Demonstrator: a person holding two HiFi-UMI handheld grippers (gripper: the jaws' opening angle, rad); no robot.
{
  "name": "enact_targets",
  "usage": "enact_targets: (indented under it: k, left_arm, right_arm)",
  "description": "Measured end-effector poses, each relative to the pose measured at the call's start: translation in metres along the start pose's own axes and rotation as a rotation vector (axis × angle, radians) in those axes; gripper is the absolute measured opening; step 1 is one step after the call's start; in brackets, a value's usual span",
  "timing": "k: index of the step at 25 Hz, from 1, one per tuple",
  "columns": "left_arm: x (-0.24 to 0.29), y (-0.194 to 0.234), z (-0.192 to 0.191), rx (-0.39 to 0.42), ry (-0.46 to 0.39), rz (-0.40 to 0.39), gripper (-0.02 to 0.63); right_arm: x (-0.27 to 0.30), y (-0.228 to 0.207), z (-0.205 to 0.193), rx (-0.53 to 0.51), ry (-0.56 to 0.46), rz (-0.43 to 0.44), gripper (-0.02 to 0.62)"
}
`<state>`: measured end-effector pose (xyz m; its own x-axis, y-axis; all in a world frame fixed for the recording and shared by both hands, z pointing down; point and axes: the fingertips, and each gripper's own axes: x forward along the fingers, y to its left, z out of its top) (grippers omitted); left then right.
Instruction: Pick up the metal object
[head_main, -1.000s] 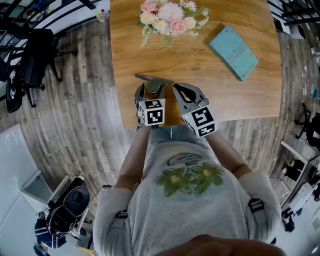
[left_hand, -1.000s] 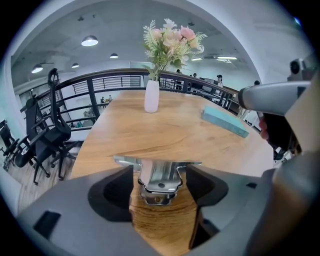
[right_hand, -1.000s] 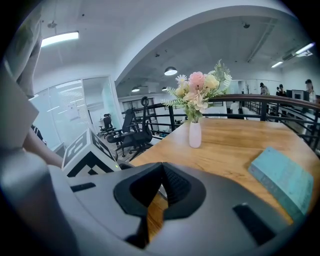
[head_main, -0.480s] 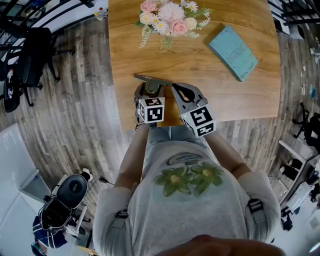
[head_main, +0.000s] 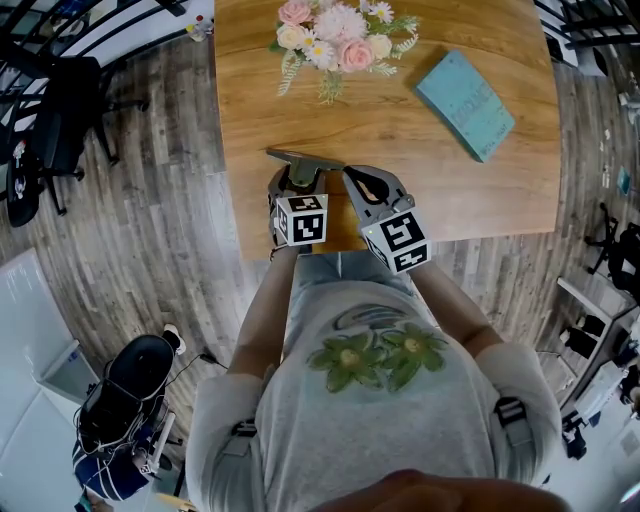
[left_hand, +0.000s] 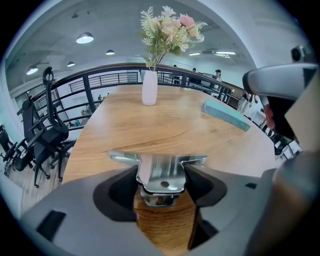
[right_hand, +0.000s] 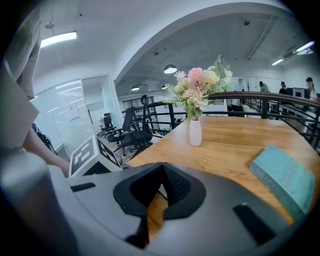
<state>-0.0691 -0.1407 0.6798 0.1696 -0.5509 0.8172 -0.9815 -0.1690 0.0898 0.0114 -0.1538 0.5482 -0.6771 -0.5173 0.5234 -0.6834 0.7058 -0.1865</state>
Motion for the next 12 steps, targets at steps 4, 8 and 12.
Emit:
enact_targets:
  k: [4,8,12]
  left_arm:
    - [-0.0006,0.0007,-0.001,0.02,-0.005,-0.004,0.302]
    - [-0.0019,0.002,0.0007,0.036,-0.017,0.005,0.298]
    - [-0.0033,0.0023,0.0022,0.047,-0.027,0.002,0.298]
  right_arm:
    - [-0.0006,0.0006,-0.002,0.002,0.0,0.0,0.008]
    - [-0.0026,-0.0001,-0.0039,0.004,-0.001,-0.001,0.006]
    - [-0.0055,-0.0003,-0.006,0.004,0.002,-0.002,0.008]
